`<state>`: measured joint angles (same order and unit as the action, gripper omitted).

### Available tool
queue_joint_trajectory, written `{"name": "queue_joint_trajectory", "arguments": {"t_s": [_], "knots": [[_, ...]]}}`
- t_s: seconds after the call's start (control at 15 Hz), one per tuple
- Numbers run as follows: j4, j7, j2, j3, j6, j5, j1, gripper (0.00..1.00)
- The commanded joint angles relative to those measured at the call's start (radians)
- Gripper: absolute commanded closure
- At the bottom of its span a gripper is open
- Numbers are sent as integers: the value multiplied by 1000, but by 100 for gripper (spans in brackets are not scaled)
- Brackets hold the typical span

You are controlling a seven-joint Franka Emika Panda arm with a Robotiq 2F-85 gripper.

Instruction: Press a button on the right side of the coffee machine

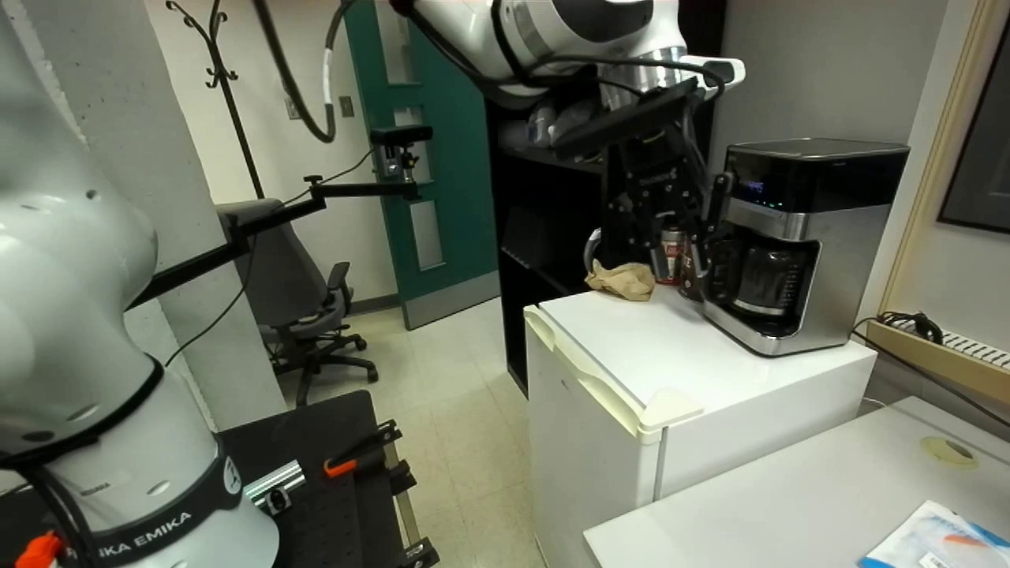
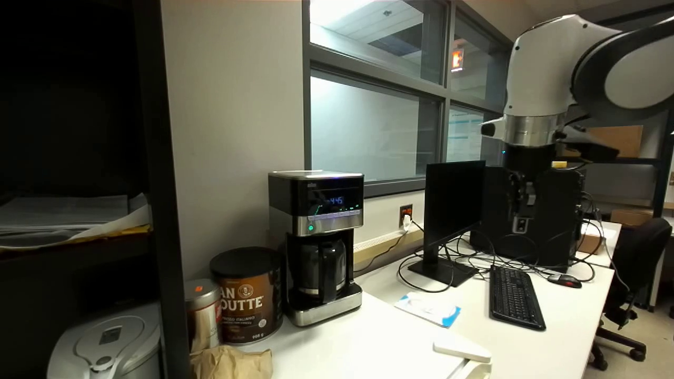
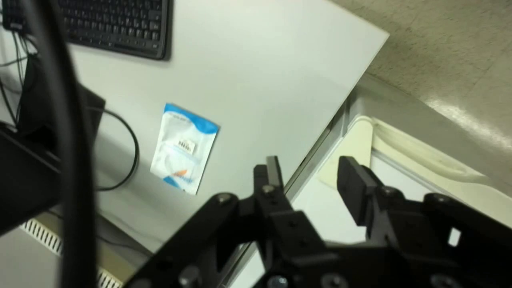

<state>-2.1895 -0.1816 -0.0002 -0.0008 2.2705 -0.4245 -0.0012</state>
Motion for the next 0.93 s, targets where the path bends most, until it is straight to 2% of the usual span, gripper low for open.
{"name": "queue_joint_trajectory", "arguments": {"t_s": [0.0,0.13,0.6,0.87], "knots": [[128,63,175,11,149,-195,22,88],[188,113,247,0,235,-315,44,100],[421,382,440,-64,504,-735,112,100],[540,580,512,-112,604,-956,135,100]]}}
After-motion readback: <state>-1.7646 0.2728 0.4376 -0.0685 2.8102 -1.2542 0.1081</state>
